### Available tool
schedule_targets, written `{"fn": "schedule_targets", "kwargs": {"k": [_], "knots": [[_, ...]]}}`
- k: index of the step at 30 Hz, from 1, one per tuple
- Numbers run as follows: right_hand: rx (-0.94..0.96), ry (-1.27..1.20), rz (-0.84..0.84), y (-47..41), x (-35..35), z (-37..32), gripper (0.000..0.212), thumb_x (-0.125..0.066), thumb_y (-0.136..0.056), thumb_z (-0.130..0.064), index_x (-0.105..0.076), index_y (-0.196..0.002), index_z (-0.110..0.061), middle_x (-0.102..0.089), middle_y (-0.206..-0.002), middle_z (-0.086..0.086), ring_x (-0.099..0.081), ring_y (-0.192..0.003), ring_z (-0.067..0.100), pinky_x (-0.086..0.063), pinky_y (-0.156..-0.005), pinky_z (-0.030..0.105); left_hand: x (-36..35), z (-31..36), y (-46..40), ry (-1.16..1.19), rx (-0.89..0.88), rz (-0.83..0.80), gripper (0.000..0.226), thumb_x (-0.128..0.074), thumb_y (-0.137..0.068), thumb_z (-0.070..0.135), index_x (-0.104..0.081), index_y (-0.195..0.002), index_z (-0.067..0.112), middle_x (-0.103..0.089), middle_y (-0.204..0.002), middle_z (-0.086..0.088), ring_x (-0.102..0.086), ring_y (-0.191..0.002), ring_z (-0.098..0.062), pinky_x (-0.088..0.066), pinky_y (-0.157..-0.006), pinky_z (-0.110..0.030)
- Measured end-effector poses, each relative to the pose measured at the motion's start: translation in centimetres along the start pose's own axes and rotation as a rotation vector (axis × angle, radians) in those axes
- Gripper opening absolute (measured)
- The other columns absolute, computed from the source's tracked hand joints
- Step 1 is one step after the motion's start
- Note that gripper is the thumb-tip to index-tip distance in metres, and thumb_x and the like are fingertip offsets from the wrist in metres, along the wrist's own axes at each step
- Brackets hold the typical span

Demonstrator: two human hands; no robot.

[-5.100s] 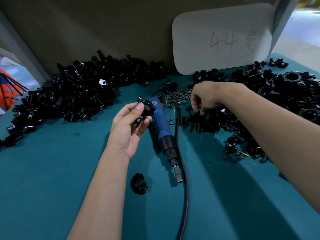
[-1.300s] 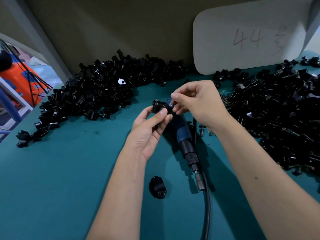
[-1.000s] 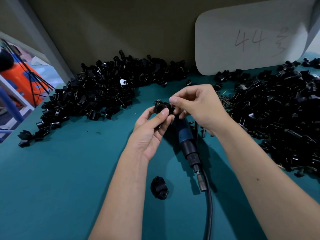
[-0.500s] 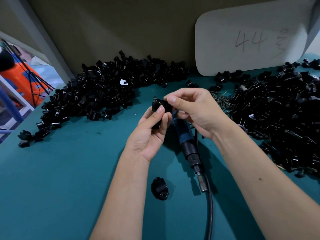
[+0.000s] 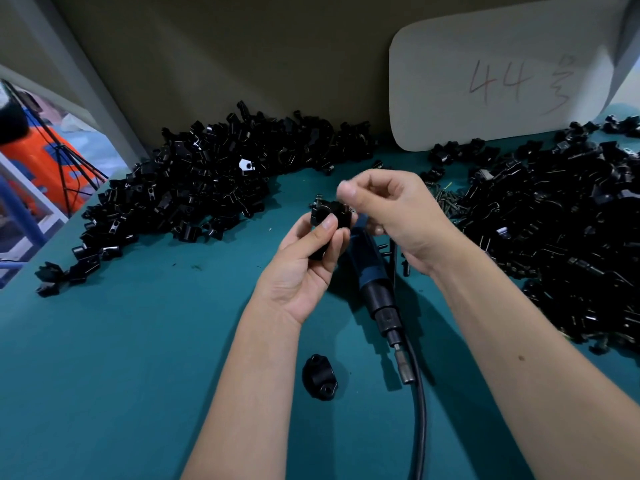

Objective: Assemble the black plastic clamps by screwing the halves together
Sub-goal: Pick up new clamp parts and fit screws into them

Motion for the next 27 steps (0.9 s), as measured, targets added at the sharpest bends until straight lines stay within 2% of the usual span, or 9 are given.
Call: {"fn": "schedule_targets", "kwargs": {"k": [2,4,8,10,13,16,19,23,27], "knots": [[-0.022,-0.015,-0.070,0.3,-0.5,0.1,0.009,-0.072,-0.096,-0.023,-0.082,-0.094,-0.022,-0.074,-0.093,0.008,-0.060,-0.078,0.011,-0.042,-0.056,0.019,0.1,0.1,0.0,0.013,-0.002,0.010,0.028,-0.075,-0.077,0.004,-0.068,-0.104,0.004,-0.074,-0.101,-0.017,-0.072,-0.075,-0.014,-0.058,-0.064,-0.014],[0.003,0.049,-0.044,0.2,-0.4,-0.3,0.006,-0.078,-0.091,-0.019,-0.080,-0.085,-0.019,-0.072,-0.091,0.021,-0.058,-0.076,0.018,-0.043,-0.058,0.023,0.3,0.1,0.1,0.000,0.000,0.014,0.026,-0.076,-0.076,0.004,-0.071,-0.102,0.005,-0.074,-0.098,-0.014,-0.072,-0.075,-0.015,-0.058,-0.063,-0.014],[0.011,0.111,0.033,-0.1,0.2,-0.3,0.045,-0.081,-0.085,-0.042,-0.063,-0.075,-0.002,-0.062,-0.074,0.015,-0.053,-0.065,0.016,-0.042,-0.055,0.024,0.0,-0.1,0.2,-0.009,0.014,0.001,0.023,-0.076,-0.077,0.004,-0.071,-0.100,0.004,-0.075,-0.100,-0.017,-0.072,-0.076,-0.014,-0.058,-0.063,-0.014],[-0.039,0.071,-0.032,0.1,-0.2,0.1,0.026,-0.073,-0.094,-0.037,-0.075,-0.088,-0.011,-0.063,-0.082,0.015,-0.054,-0.071,0.018,-0.040,-0.053,0.023,0.2,0.1,0.1,-0.008,0.002,0.018,0.026,-0.076,-0.076,0.005,-0.068,-0.101,0.004,-0.075,-0.100,-0.017,-0.072,-0.075,-0.014,-0.058,-0.063,-0.014],[-0.012,0.103,-0.080,0.3,-0.6,-0.3,0.007,-0.075,-0.095,-0.017,-0.079,-0.090,-0.017,-0.059,-0.082,0.033,-0.044,-0.069,0.027,-0.036,-0.053,0.027,0.5,0.6,0.1,-0.035,-0.019,0.024,0.028,-0.076,-0.075,0.005,-0.069,-0.102,0.005,-0.074,-0.094,-0.012,-0.072,-0.074,-0.014,-0.057,-0.063,-0.013],[0.099,0.331,-0.024,0.1,-0.4,-1.5,0.023,-0.081,-0.090,-0.024,-0.067,-0.076,-0.013,-0.064,-0.076,0.022,-0.046,-0.059,0.011,-0.041,-0.055,0.024,0.4,0.6,0.3,-0.101,-0.021,0.010,0.032,-0.075,-0.077,0.006,-0.067,-0.107,0.004,-0.075,-0.091,-0.009,-0.072,-0.075,-0.012,-0.057,-0.065,-0.013],[0.112,0.531,-0.080,0.0,-0.9,-1.6,0.021,-0.072,-0.097,-0.030,-0.062,-0.085,-0.016,-0.065,-0.081,0.006,-0.053,-0.066,0.012,-0.047,-0.066,0.030,0.2,0.9,0.3,-0.166,-0.044,-0.002,0.040,-0.076,-0.077,0.008,-0.063,-0.115,0.005,-0.076,-0.091,-0.005,-0.072,-0.077,-0.010,-0.057,-0.068,-0.013],[0.191,0.746,-0.121,0.4,-2.0,-2.3,0.032,-0.061,-0.104,-0.031,-0.054,-0.077,-0.014,-0.052,-0.070,-0.001,-0.045,-0.067,0.013,-0.036,-0.064,0.029,0.1,1.5,0.2,-0.256,-0.098,-0.007,0.037,-0.078,-0.075,0.010,-0.063,-0.109,0.009,-0.074,-0.091,-0.003,-0.072,-0.077,-0.012,-0.058,-0.071,-0.015],[0.172,0.723,-0.094,0.3,-2.0,-2.4,0.053,-0.056,-0.105,-0.041,-0.042,-0.063,-0.012,-0.037,-0.059,-0.002,-0.033,-0.057,0.011,-0.030,-0.057,0.030,-0.1,2.1,0.3,-0.278,-0.157,0.004,0.040,-0.080,-0.072,0.007,-0.062,-0.108,0.010,-0.075,-0.091,-0.005,-0.072,-0.077,-0.013,-0.058,-0.072,-0.017]]}}
Point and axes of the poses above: each hand's wrist, its own y-axis away from the middle knuckle, its own x-axis out of the back of the hand, z = x × y, the point moved 10 cm from there along -y, towards the middle knuckle
